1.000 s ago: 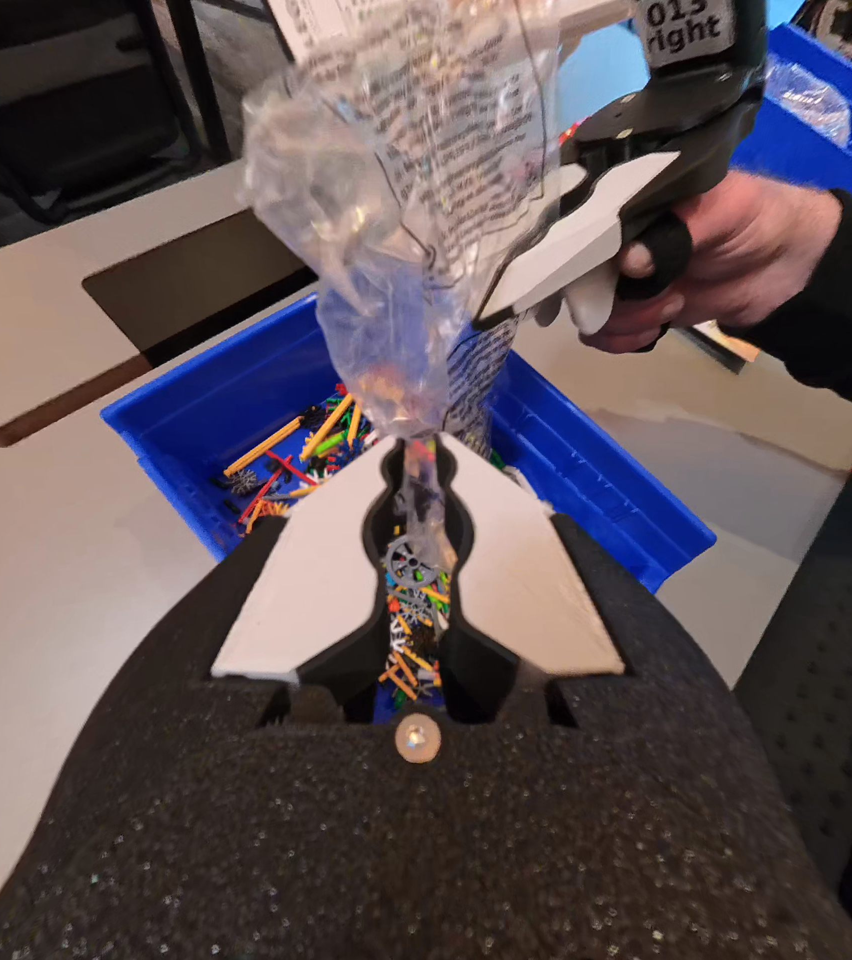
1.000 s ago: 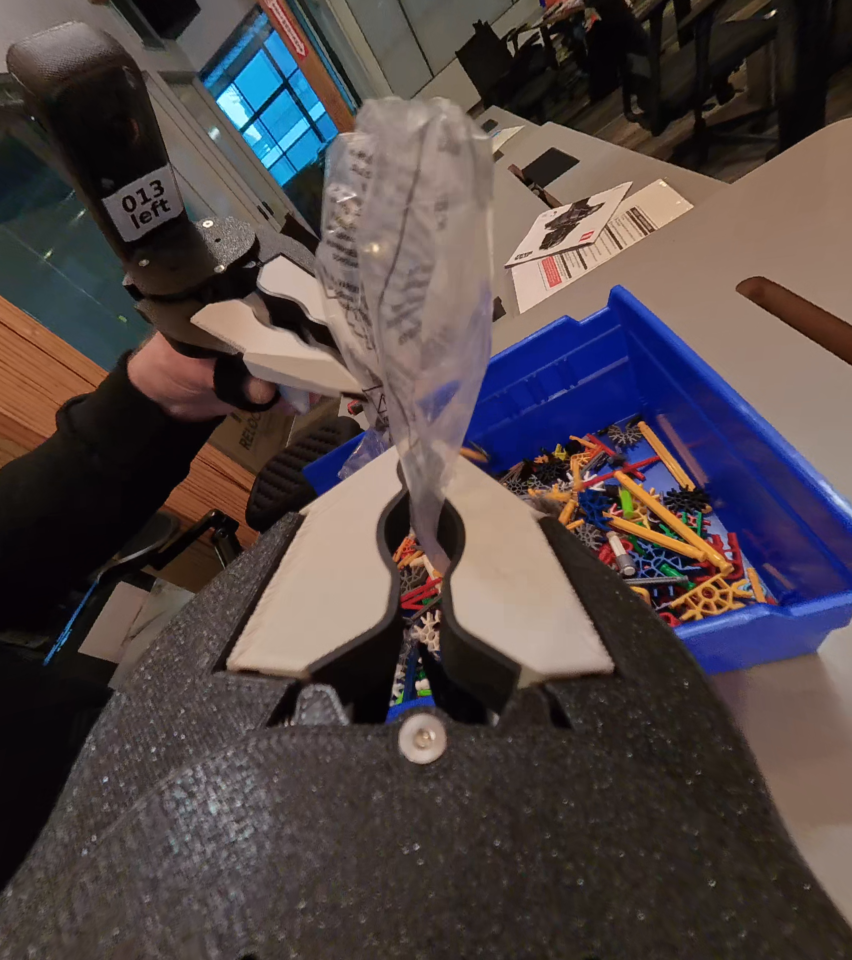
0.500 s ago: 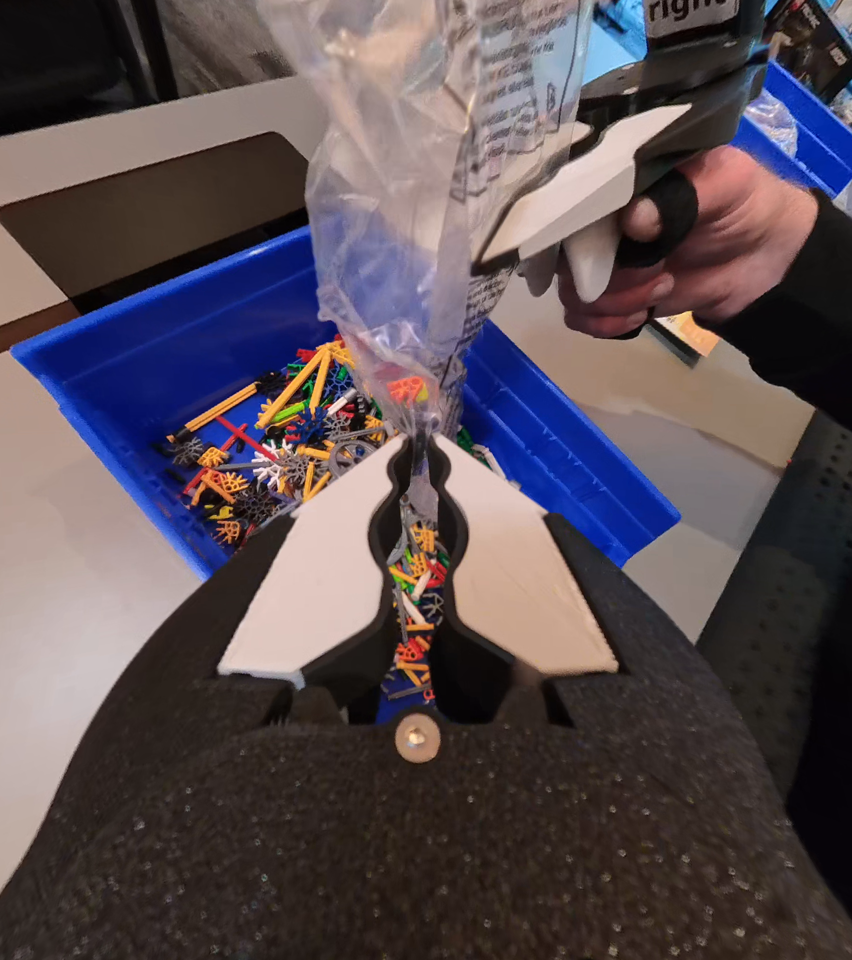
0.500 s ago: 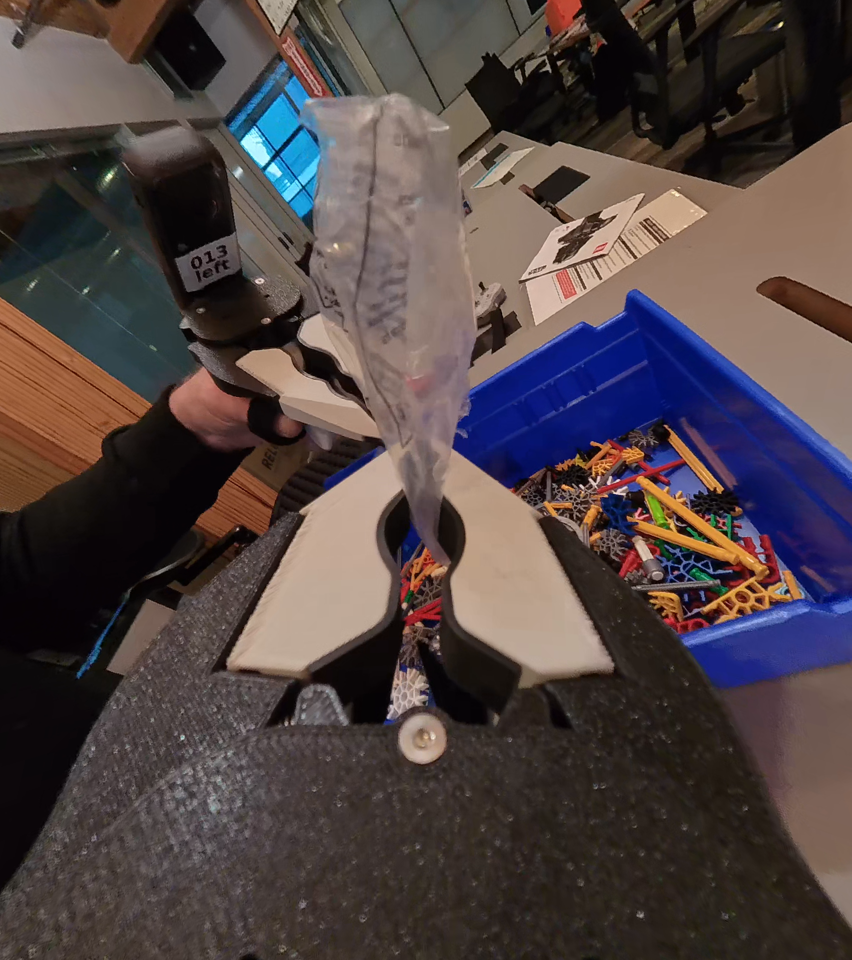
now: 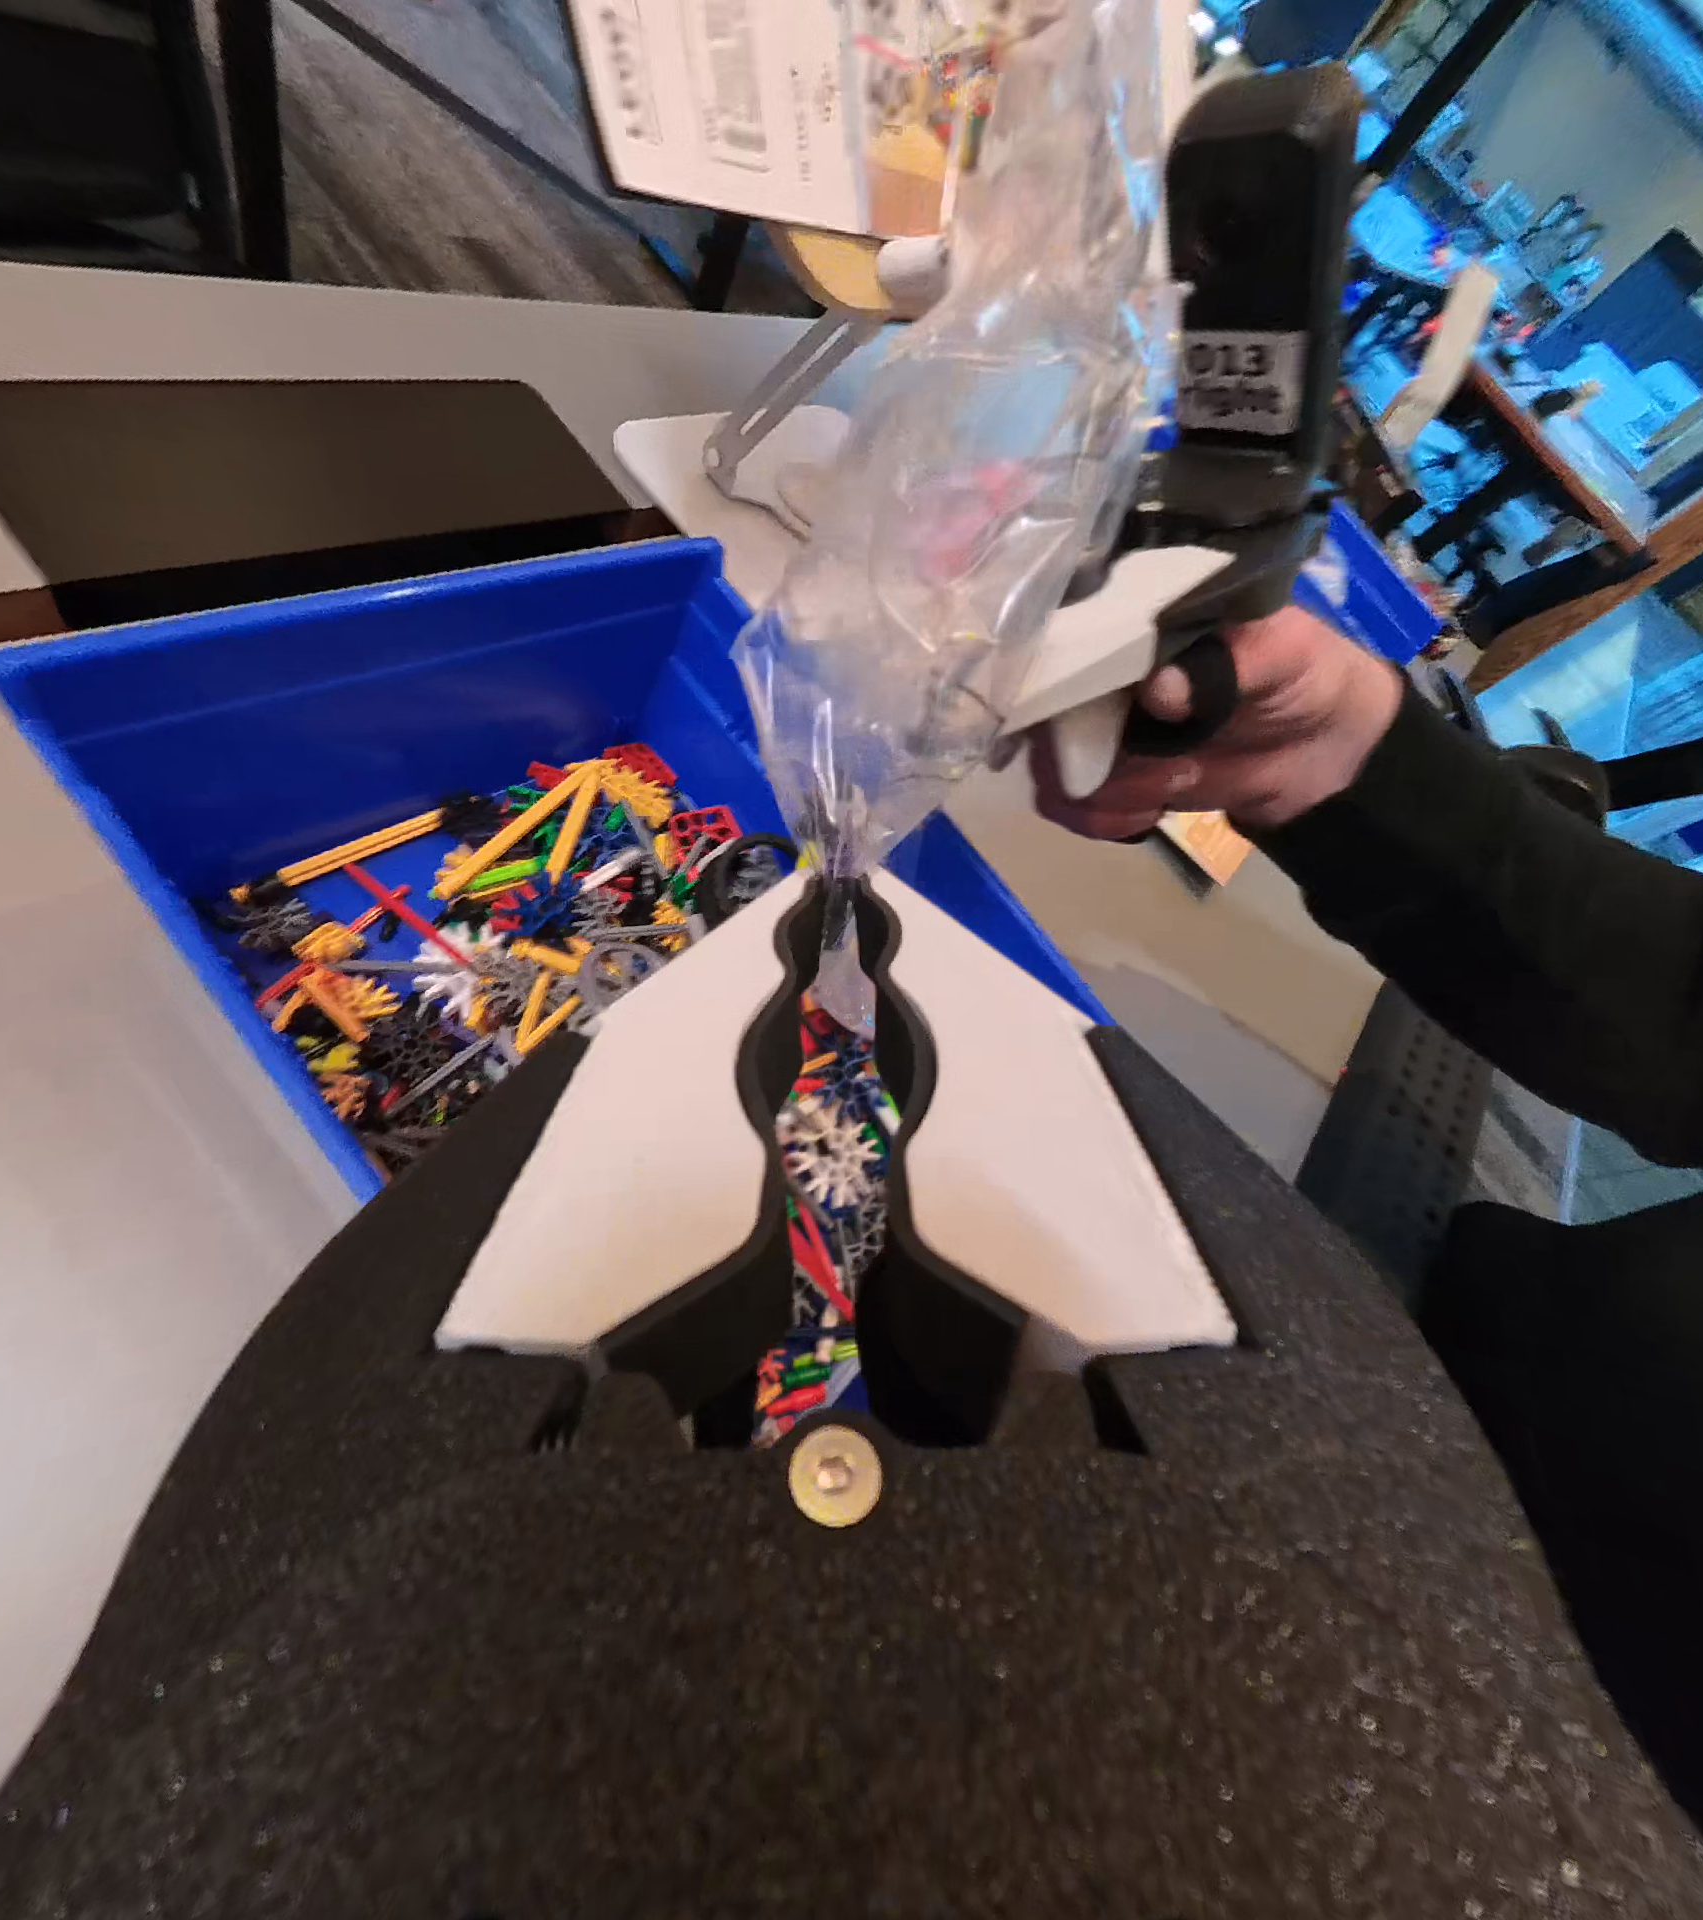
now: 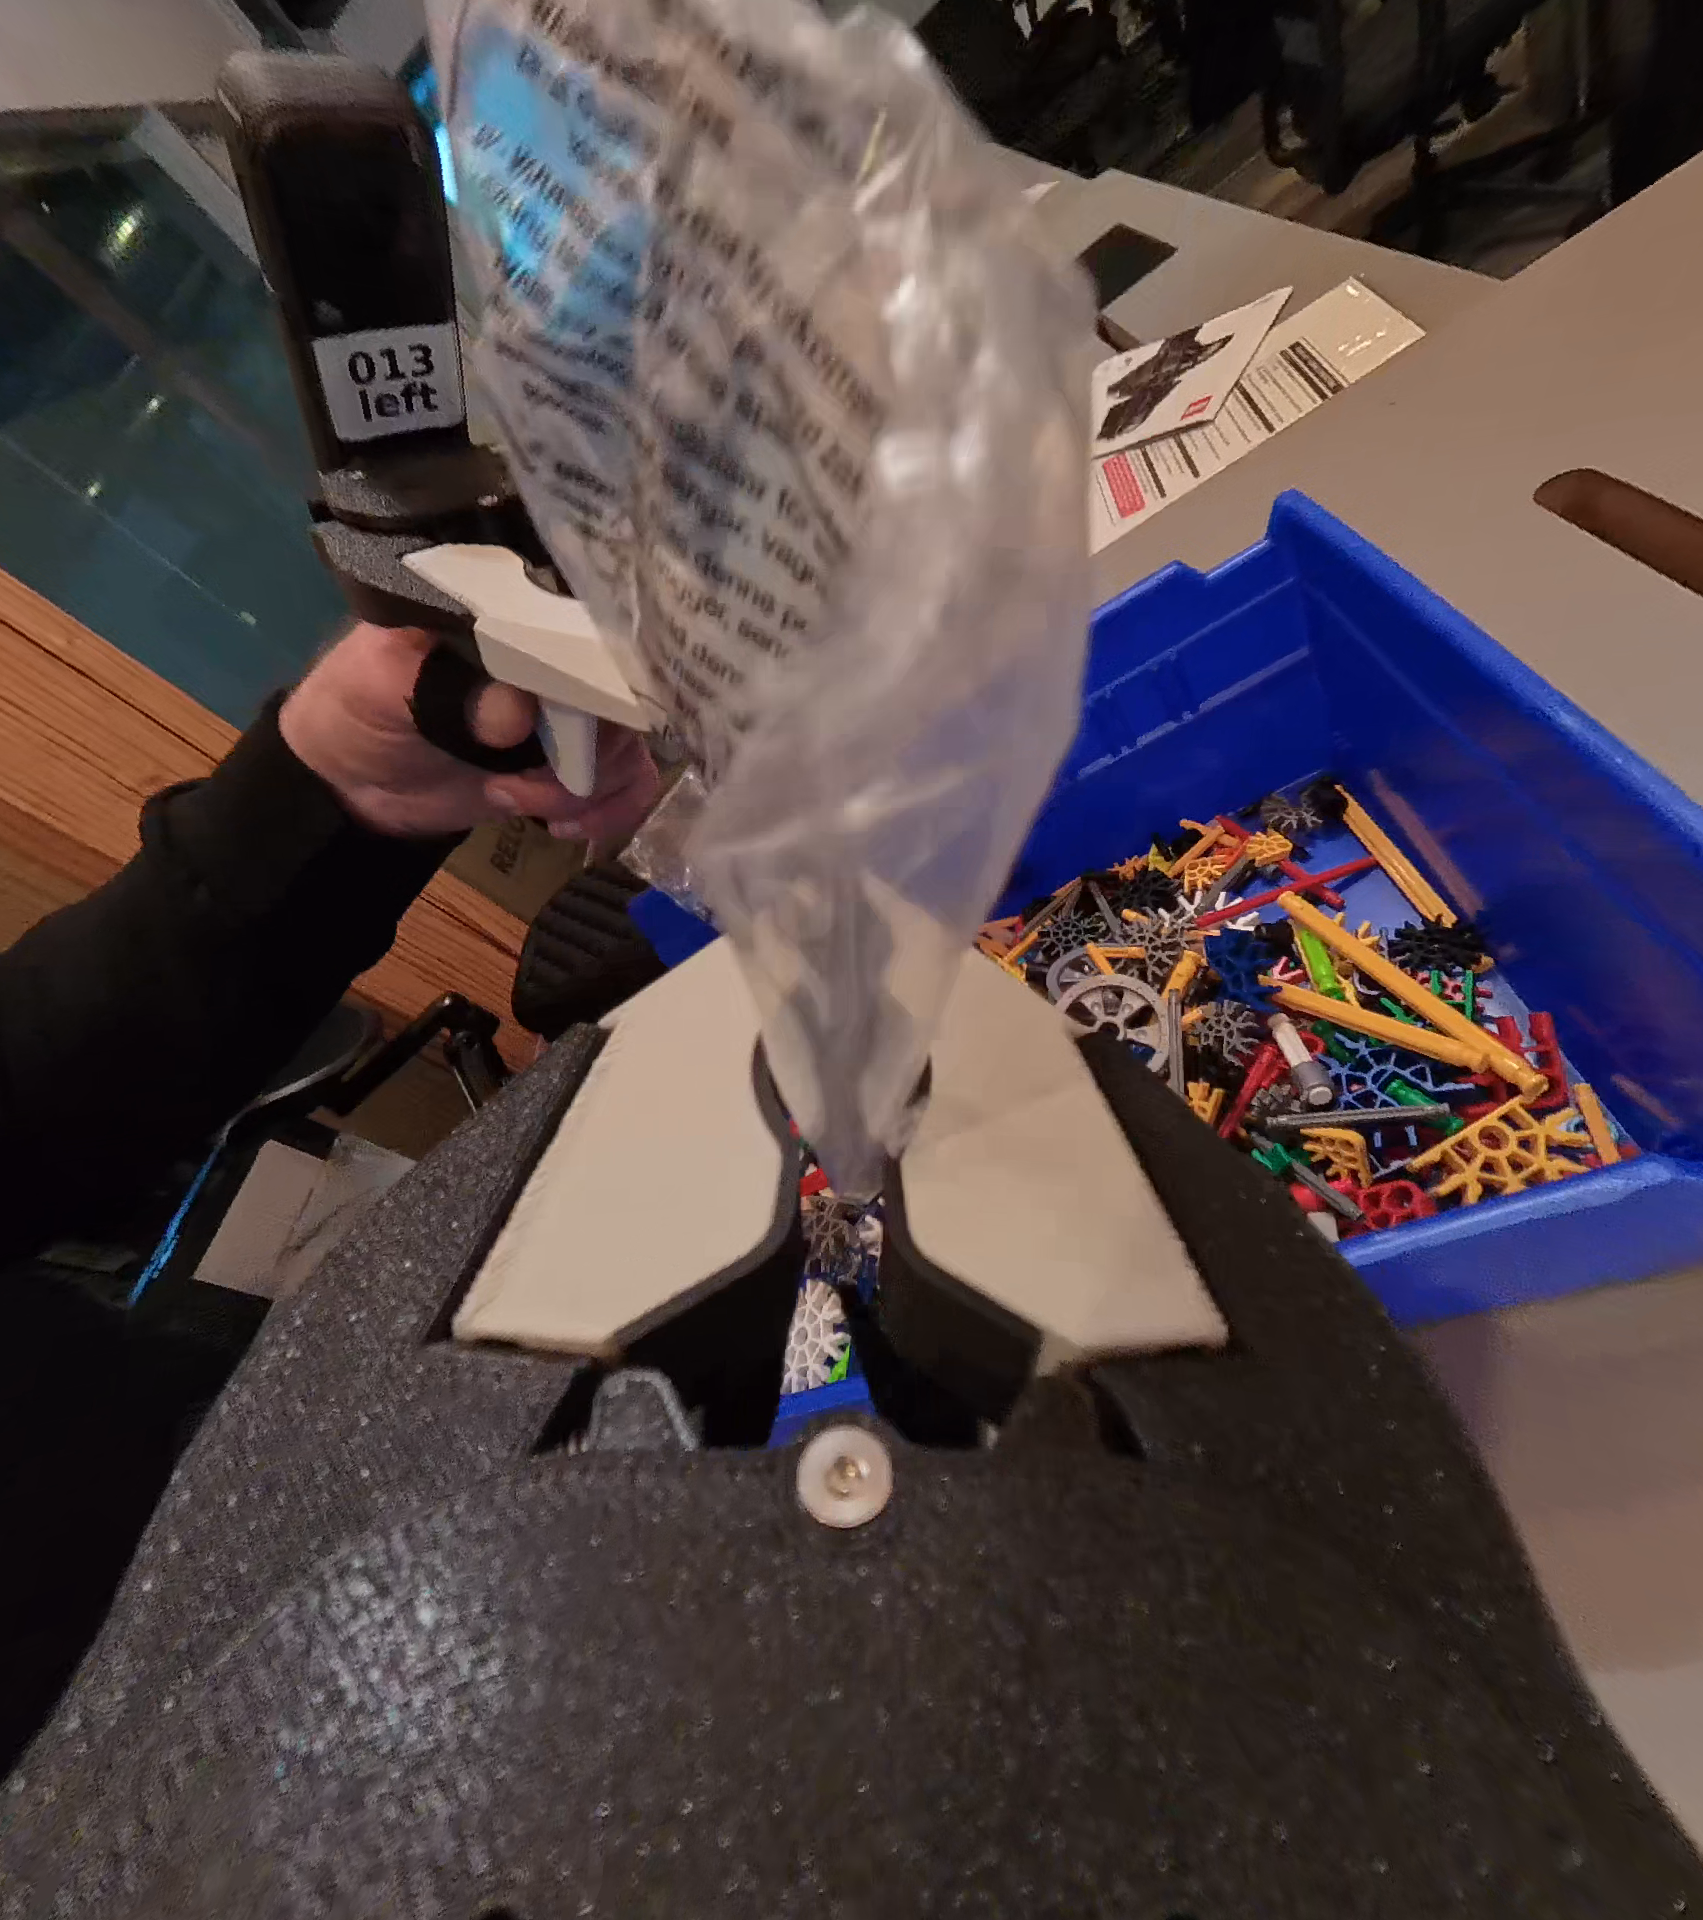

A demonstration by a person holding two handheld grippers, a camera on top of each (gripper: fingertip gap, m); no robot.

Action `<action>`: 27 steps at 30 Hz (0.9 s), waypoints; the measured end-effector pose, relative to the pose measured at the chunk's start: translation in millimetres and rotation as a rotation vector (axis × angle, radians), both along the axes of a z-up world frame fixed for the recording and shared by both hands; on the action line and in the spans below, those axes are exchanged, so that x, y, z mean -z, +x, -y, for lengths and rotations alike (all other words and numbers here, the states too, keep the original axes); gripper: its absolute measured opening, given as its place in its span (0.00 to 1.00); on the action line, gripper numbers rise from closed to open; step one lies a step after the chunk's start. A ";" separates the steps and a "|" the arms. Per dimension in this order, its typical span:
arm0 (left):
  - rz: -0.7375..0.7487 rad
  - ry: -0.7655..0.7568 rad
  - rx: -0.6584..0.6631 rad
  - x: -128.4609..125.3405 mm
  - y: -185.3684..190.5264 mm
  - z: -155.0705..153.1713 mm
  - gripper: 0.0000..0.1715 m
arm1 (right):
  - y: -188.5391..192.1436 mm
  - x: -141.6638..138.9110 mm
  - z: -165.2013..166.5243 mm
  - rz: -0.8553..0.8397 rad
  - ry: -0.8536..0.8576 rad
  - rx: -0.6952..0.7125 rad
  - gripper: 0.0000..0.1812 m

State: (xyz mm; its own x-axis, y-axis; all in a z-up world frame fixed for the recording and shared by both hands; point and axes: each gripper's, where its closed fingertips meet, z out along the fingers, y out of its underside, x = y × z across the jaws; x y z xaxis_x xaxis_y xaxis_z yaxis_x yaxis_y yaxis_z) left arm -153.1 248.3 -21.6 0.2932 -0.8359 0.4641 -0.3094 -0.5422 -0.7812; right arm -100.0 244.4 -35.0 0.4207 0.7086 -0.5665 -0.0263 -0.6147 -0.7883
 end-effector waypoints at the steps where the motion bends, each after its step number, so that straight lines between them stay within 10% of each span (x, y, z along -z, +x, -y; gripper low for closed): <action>1: -0.034 0.006 -0.024 4.6 -3.8 -4.1 0.01 | -0.7 2.3 0.8 0.018 -0.005 0.001 0.00; 27: -0.358 0.157 -0.043 41.0 -2.4 -6.1 0.00 | -0.5 14.4 -1.8 0.345 0.043 0.042 0.00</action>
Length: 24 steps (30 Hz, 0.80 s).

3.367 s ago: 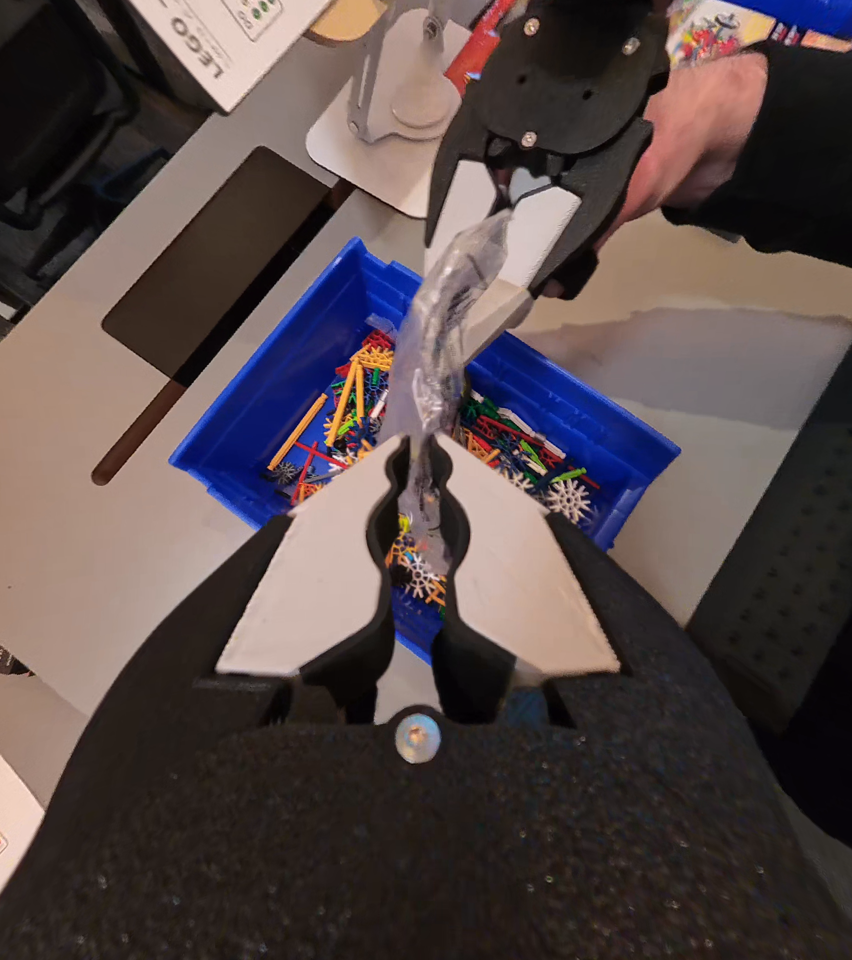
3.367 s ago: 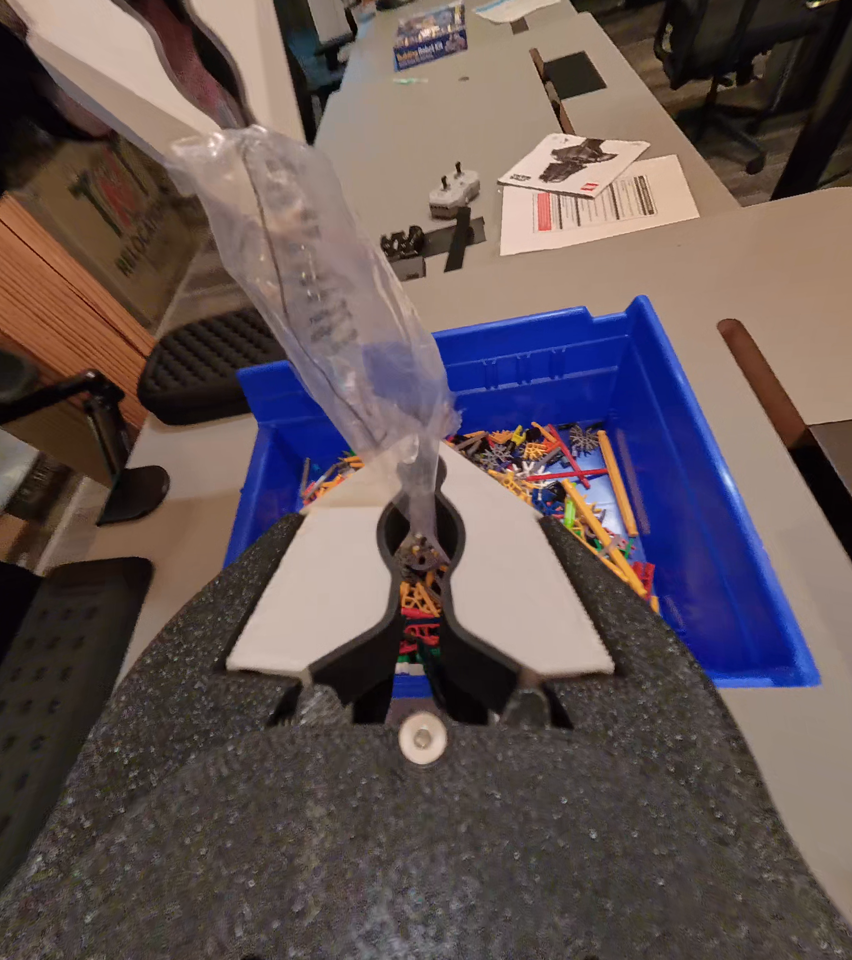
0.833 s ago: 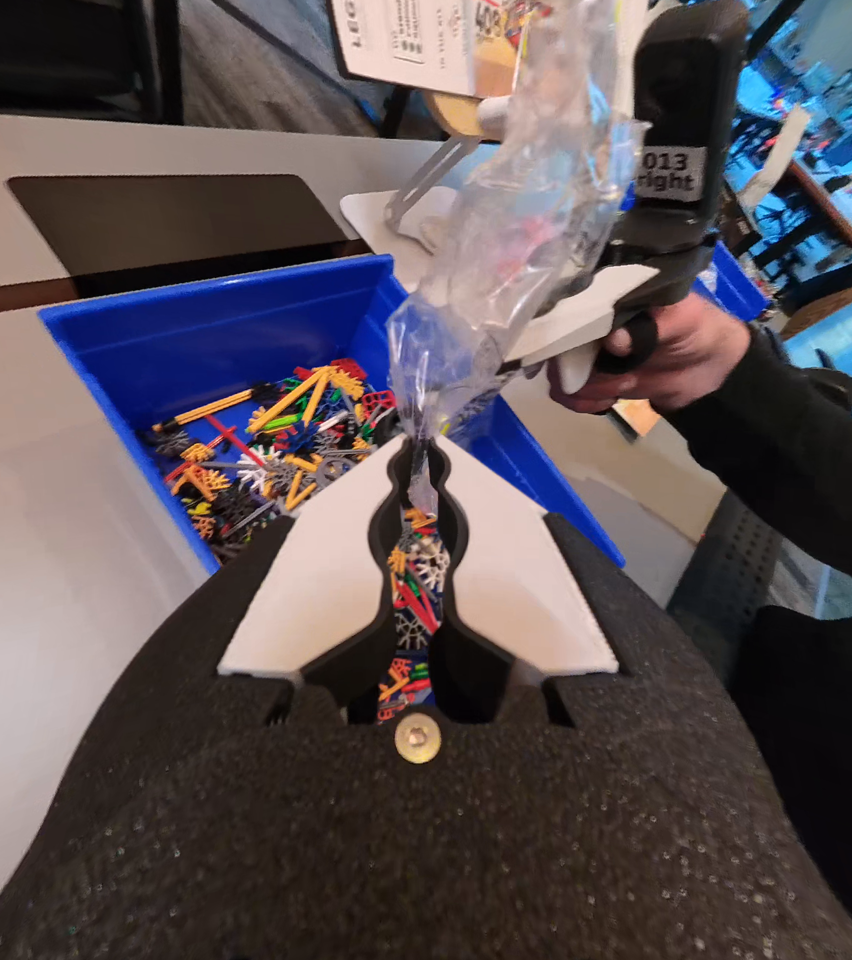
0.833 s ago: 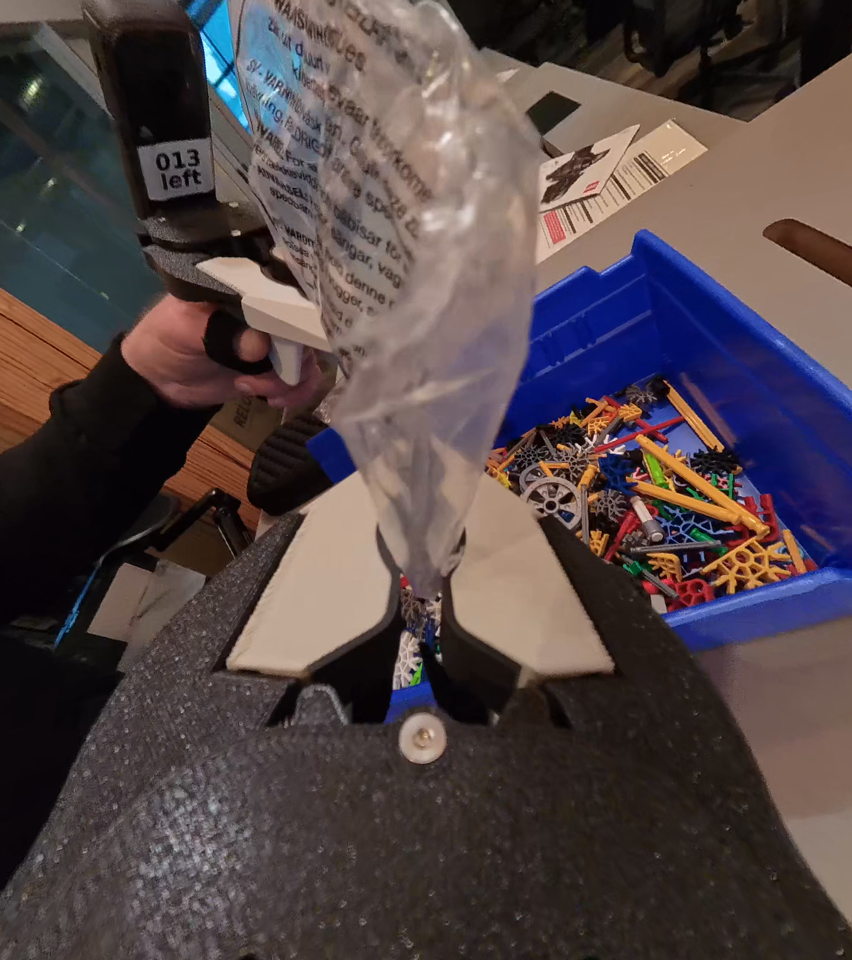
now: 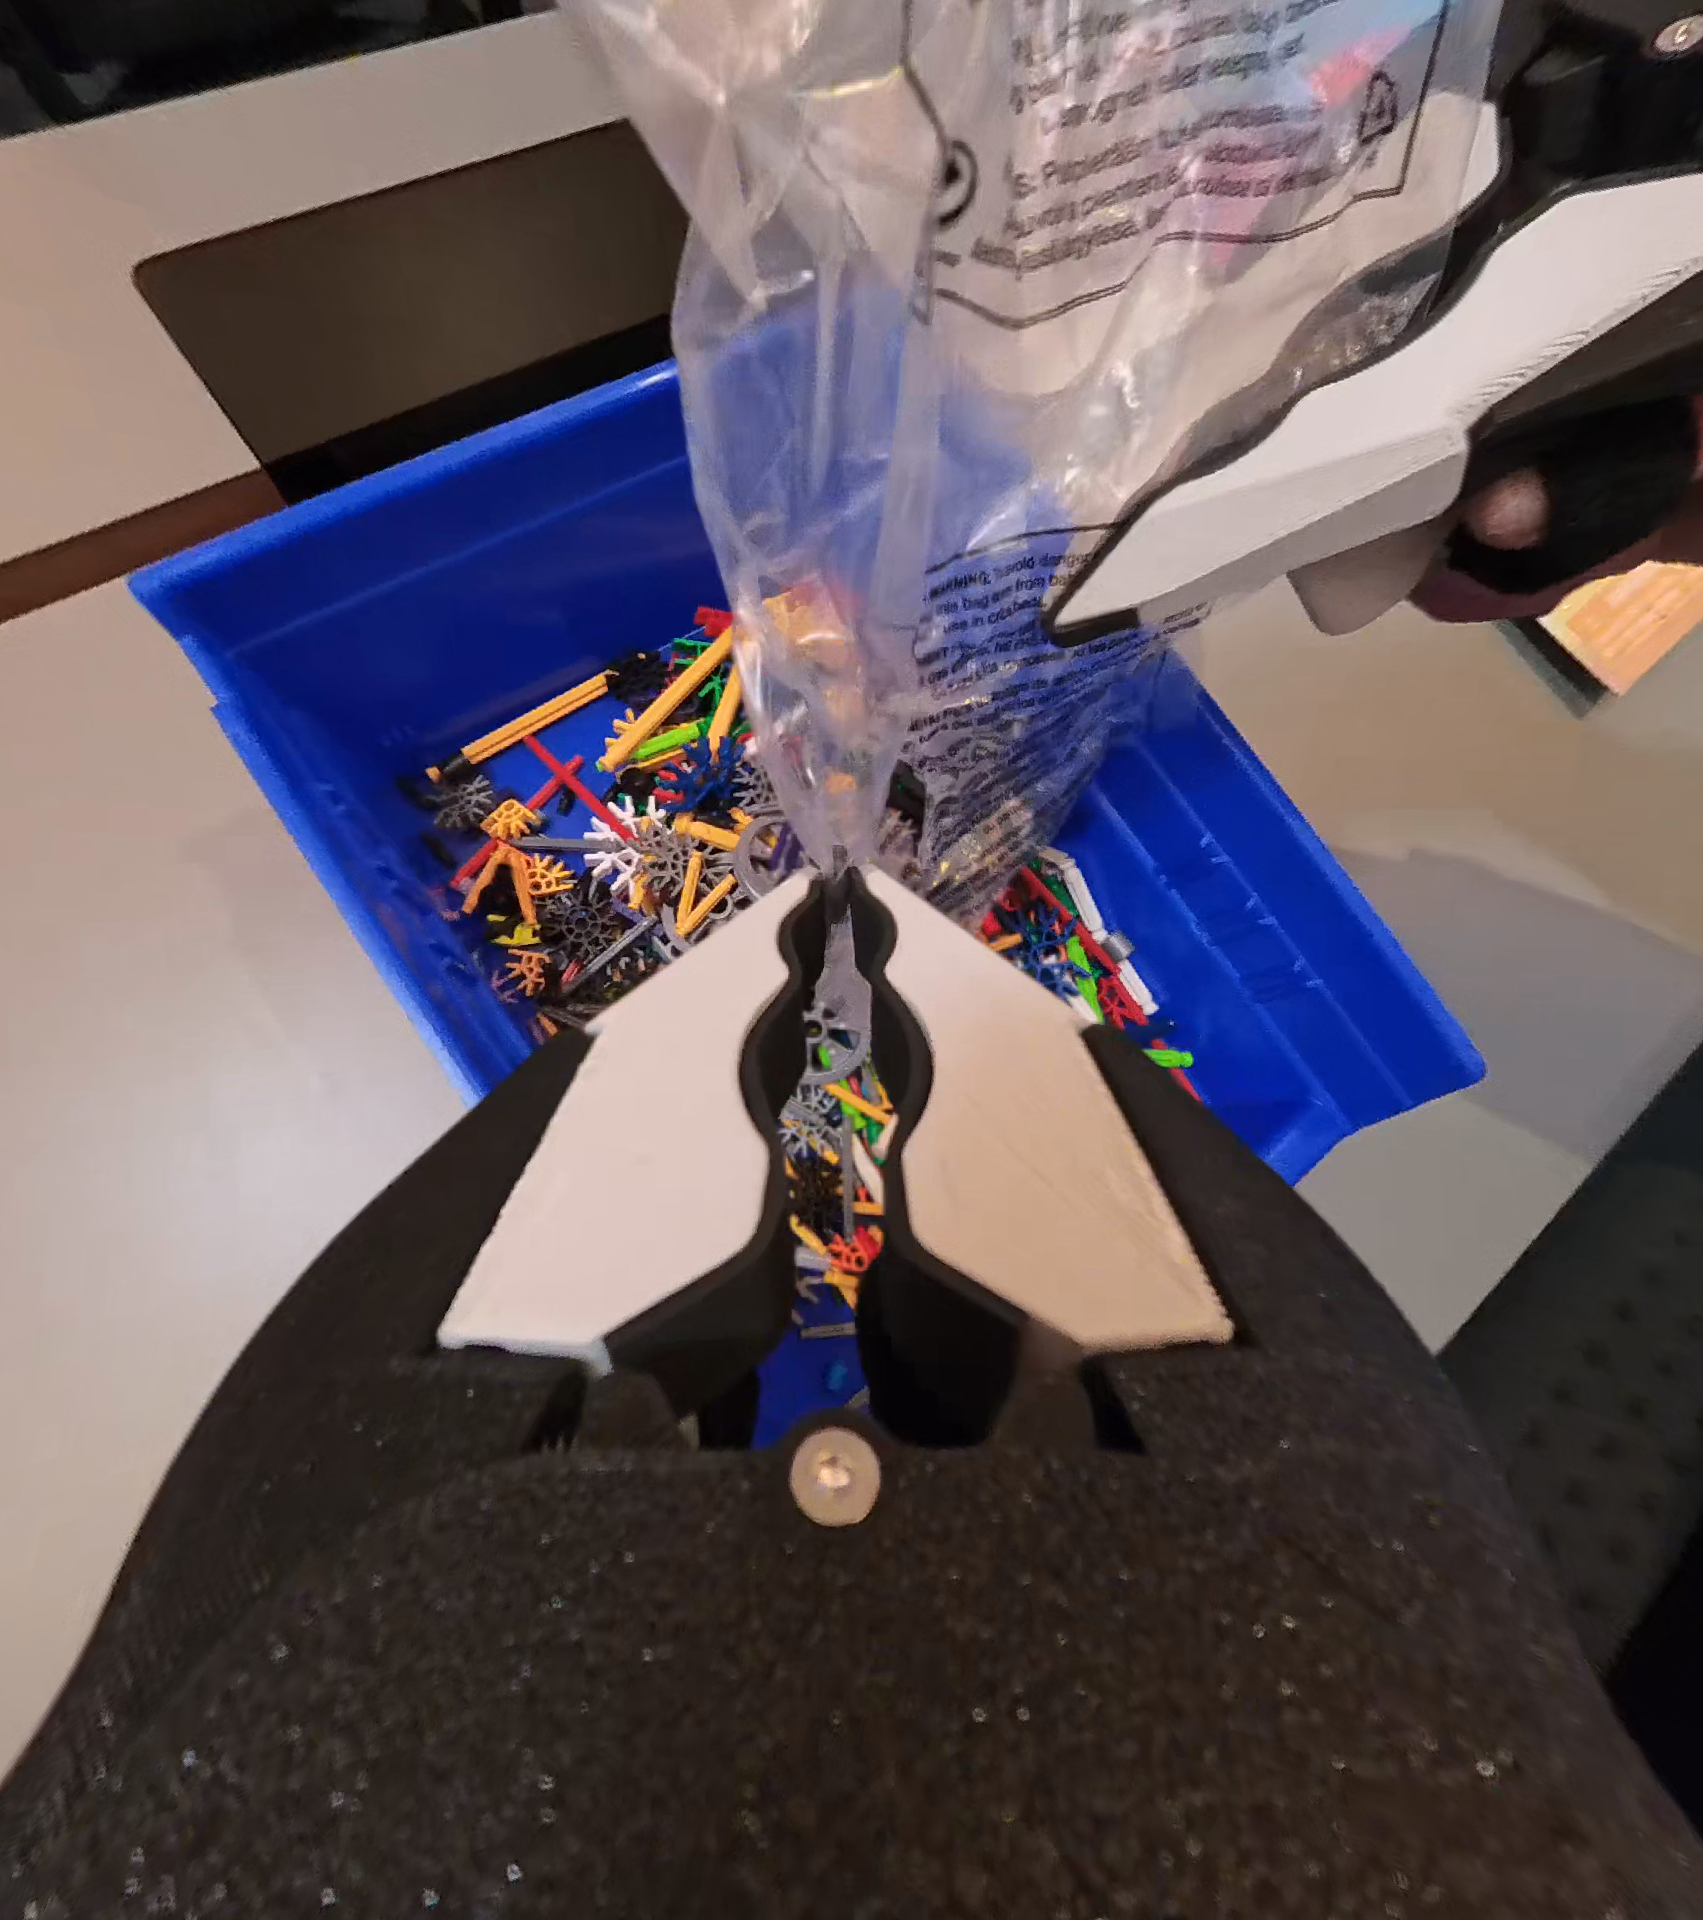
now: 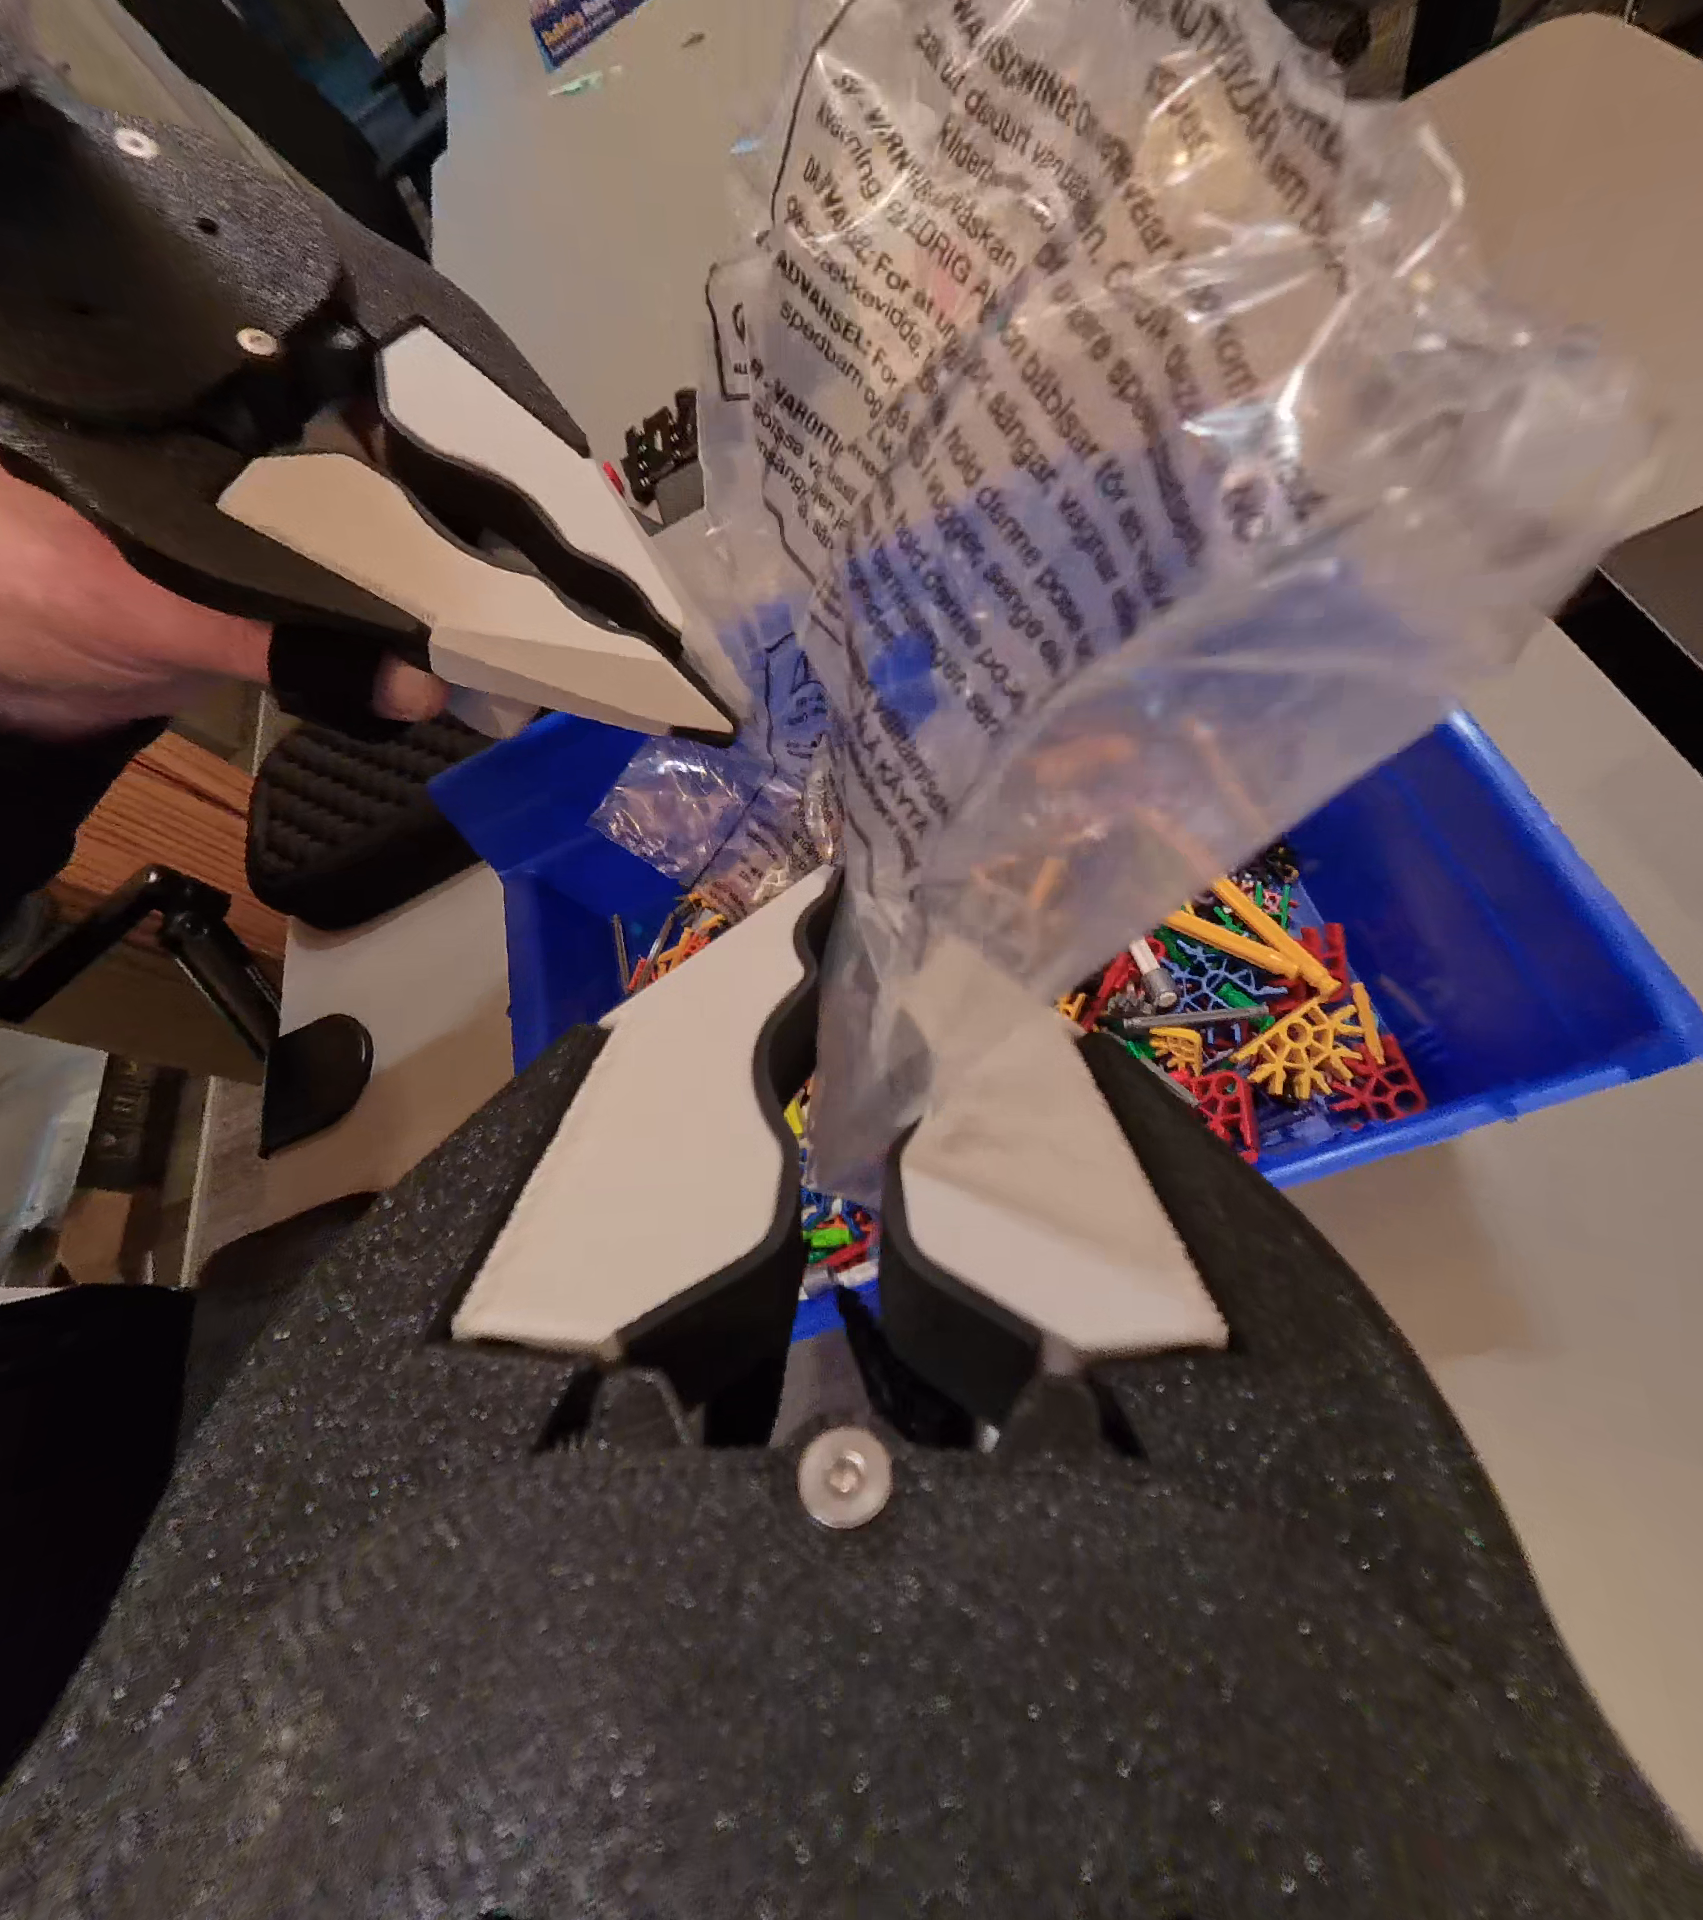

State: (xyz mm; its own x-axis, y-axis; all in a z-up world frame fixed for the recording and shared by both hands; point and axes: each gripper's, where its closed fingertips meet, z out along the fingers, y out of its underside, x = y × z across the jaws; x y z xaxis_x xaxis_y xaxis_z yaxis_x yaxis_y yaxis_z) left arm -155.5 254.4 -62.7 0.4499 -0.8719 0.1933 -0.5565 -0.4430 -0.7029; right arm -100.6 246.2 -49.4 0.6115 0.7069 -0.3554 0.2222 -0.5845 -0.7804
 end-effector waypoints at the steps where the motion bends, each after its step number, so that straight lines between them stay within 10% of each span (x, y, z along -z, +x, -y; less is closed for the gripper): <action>1: -0.002 0.003 -0.013 1.3 -1.6 -2.8 0.01 | 0.2 -0.9 0.0 -0.008 0.010 -0.001 0.00; 4: 0.038 -0.002 -0.025 -0.6 -0.1 -5.8 0.12 | 1.1 -8.2 1.9 -0.071 0.013 0.000 0.00; 24: 0.150 0.024 0.118 -35.4 13.0 19.3 0.00 | 16.2 -9.7 3.6 -0.231 -0.052 0.052 0.00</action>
